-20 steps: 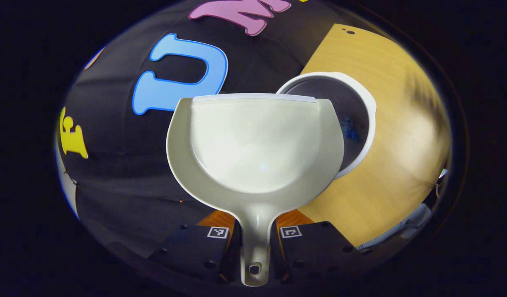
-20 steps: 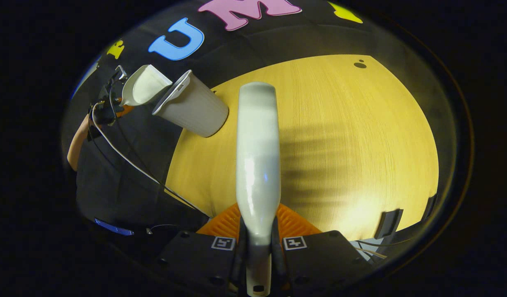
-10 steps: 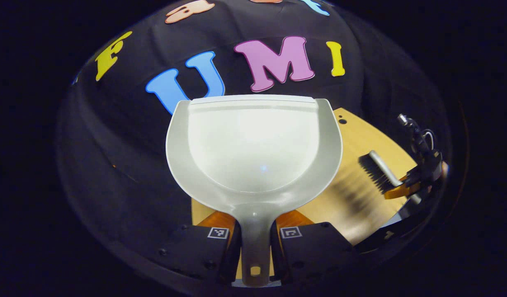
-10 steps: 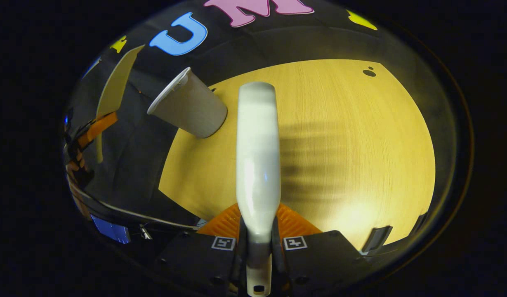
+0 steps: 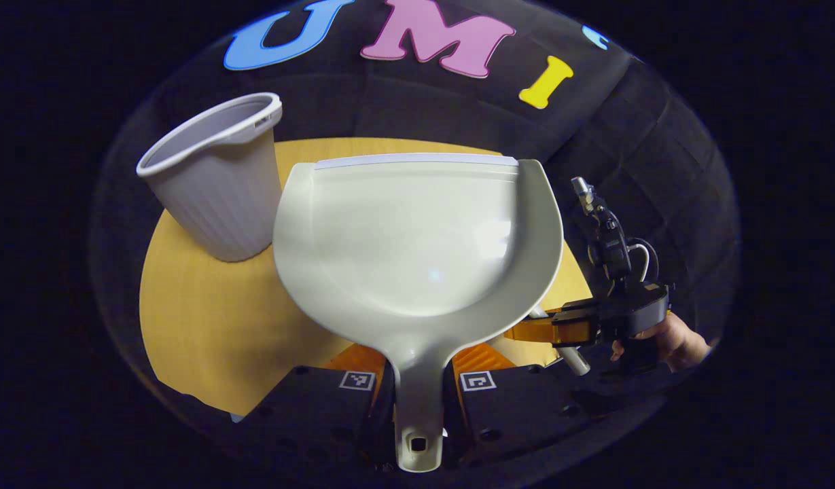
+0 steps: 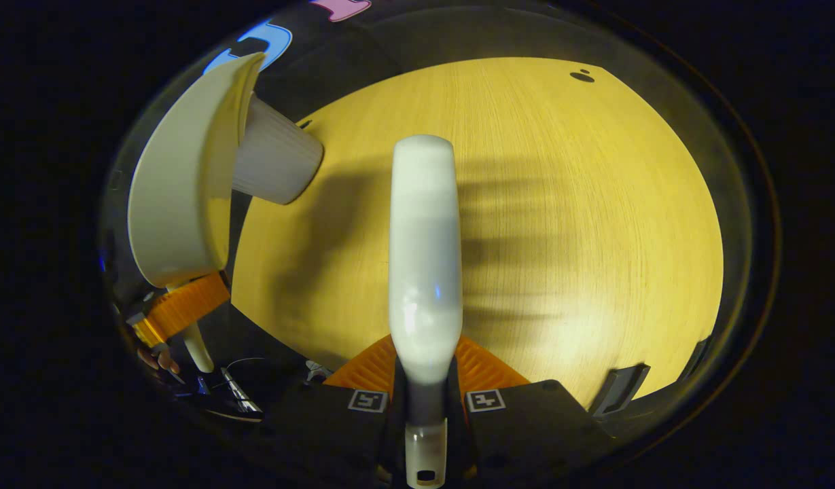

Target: Pick up the small broom and dustpan from the desktop, sweep the trash into the dustpan with the broom, and then empty the trash into the garbage bin.

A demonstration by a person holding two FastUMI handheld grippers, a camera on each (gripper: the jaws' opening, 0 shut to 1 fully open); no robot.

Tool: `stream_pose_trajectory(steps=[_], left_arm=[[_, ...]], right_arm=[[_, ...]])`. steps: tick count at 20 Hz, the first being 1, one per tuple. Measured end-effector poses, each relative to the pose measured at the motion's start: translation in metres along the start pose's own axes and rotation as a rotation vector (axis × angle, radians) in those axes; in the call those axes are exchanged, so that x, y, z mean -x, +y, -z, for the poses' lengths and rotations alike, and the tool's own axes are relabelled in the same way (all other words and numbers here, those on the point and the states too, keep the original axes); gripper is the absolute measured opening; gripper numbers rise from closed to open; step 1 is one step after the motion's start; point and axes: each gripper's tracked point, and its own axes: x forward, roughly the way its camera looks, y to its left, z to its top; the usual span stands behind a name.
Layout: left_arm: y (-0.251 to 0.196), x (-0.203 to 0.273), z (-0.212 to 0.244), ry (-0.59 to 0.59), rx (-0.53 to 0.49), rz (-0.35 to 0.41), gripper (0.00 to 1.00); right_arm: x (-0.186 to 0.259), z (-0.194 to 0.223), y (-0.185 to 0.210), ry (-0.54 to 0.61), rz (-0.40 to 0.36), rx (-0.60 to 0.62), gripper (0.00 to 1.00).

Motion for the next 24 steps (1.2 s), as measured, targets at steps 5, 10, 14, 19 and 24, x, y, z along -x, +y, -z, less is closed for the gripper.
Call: stream_pose_trajectory(steps=[5,10,14,19,24], left_arm=[[0.049,-0.08,0.041,0.168,0.024,-0.214,0.29],[0.051,-0.079,0.048,0.223,0.01,-0.291,0.29],[0.042,-0.071,0.043,0.259,0.166,-0.275,0.3],[0.036,-0.072,0.043,0.256,0.165,-0.259,0.32],[0.026,-0.052,0.04,0.217,0.135,-0.26,0.88]], right_arm=[[-0.044,-0.018,0.004,0.117,0.05,-0.043,0.28],[-0.059,-0.034,0.005,0.126,0.146,-0.003,0.29],[-0.053,-0.044,0.016,0.133,0.157,0.014,0.31],[-0.048,-0.053,0.014,0.107,0.178,0.046,0.32],[-0.021,-0.06,0.029,0.028,0.106,0.04,0.91]])
